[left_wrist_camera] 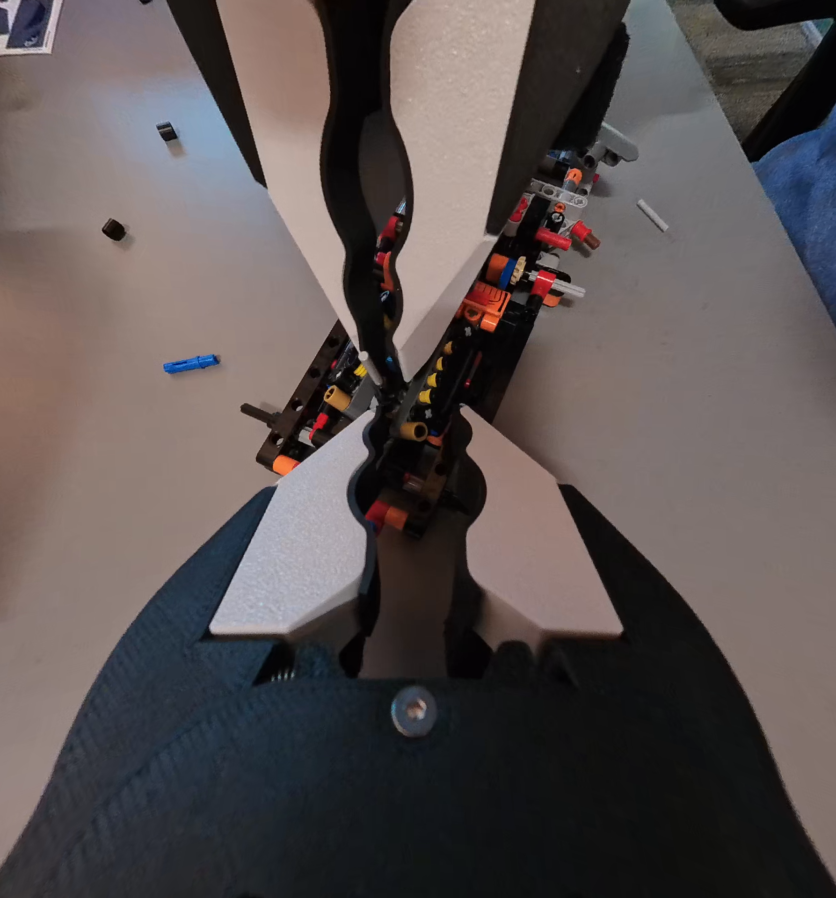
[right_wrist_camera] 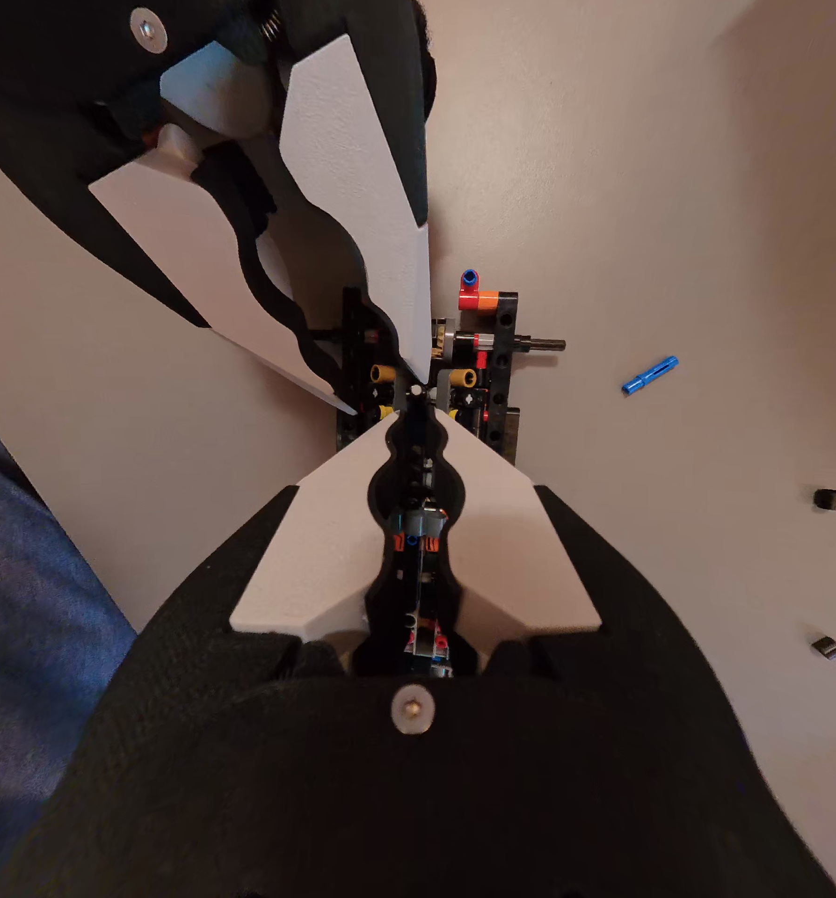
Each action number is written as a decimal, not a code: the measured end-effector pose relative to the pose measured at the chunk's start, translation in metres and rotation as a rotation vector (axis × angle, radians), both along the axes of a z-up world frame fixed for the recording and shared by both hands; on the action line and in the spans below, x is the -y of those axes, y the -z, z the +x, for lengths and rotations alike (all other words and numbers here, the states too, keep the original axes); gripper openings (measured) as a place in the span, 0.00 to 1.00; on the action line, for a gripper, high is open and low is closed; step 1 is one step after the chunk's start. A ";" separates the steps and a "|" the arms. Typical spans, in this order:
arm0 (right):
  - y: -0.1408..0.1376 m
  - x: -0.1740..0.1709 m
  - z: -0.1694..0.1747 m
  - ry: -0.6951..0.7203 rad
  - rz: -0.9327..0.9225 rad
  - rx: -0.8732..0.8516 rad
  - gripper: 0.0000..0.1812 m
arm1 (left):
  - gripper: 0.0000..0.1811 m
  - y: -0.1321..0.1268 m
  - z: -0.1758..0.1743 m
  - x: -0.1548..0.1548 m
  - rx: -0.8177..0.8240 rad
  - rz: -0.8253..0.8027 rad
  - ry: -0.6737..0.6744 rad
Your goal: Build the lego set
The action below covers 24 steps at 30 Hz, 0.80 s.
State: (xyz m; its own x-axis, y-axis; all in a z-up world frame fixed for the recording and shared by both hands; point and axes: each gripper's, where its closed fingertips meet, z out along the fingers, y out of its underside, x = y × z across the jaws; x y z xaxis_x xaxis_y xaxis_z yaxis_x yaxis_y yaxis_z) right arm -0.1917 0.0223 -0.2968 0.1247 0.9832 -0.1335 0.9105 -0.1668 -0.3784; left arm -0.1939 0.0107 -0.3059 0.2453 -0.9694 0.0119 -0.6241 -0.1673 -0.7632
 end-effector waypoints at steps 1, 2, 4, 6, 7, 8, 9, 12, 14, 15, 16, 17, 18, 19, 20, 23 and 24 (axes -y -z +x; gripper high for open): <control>0.000 0.000 0.000 -0.001 0.009 0.003 0.02 | 0.14 0.000 0.000 0.000 0.001 0.002 0.000; 0.000 0.000 0.001 -0.002 0.020 0.004 0.02 | 0.14 0.000 0.001 0.000 0.002 0.002 0.000; 0.000 0.000 0.001 -0.001 0.040 0.004 0.02 | 0.14 0.000 0.001 0.000 0.005 0.002 0.000; 0.001 0.001 0.000 -0.007 0.072 0.007 0.02 | 0.13 0.000 0.001 0.000 0.009 0.006 0.000; 0.001 0.001 0.000 -0.009 0.086 0.009 0.02 | 0.13 0.000 0.001 0.000 0.013 0.005 0.000; 0.001 0.001 0.000 -0.009 0.096 0.011 0.02 | 0.13 0.000 0.001 0.000 0.016 0.003 0.001; 0.001 0.001 0.000 -0.007 0.102 0.010 0.02 | 0.13 0.000 0.001 -0.001 0.016 0.003 0.001; 0.001 0.001 0.000 0.001 0.121 0.013 0.02 | 0.13 0.000 0.001 -0.001 0.013 0.009 0.002; 0.002 0.001 0.000 0.004 0.144 0.021 0.02 | 0.13 0.001 0.001 0.000 0.009 0.013 0.003; 0.002 0.001 0.000 0.011 0.153 0.022 0.02 | 0.13 0.000 0.001 -0.001 0.009 0.014 0.002; 0.002 0.001 0.000 0.019 0.159 0.023 0.02 | 0.13 0.000 0.001 -0.001 0.011 0.012 0.002; 0.002 0.001 0.000 0.027 0.165 0.026 0.02 | 0.13 0.000 0.001 -0.001 0.015 0.007 0.001; 0.002 0.000 0.000 0.033 0.173 0.029 0.02 | 0.13 0.000 0.001 -0.001 0.017 0.005 0.001; 0.002 0.000 0.000 0.037 0.182 0.033 0.02 | 0.13 0.000 0.001 -0.001 0.018 0.005 0.001; 0.002 0.000 0.000 0.041 0.189 0.036 0.02 | 0.13 0.000 0.001 -0.001 0.016 0.007 0.001; 0.002 0.000 0.000 0.061 0.200 0.033 0.02 | 0.13 0.000 0.001 -0.001 0.013 0.012 0.001; 0.002 0.000 0.000 0.066 0.199 0.030 0.02 | 0.13 0.000 0.001 -0.001 0.014 0.012 0.002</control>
State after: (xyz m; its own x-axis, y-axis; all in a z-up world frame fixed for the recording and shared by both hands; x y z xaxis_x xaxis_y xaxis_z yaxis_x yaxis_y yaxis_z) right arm -0.1916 0.0222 -0.2990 0.1908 0.9793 0.0672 0.9114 -0.1513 -0.3827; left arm -0.1929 0.0115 -0.3061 0.2429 -0.9700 0.0037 -0.6137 -0.1566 -0.7738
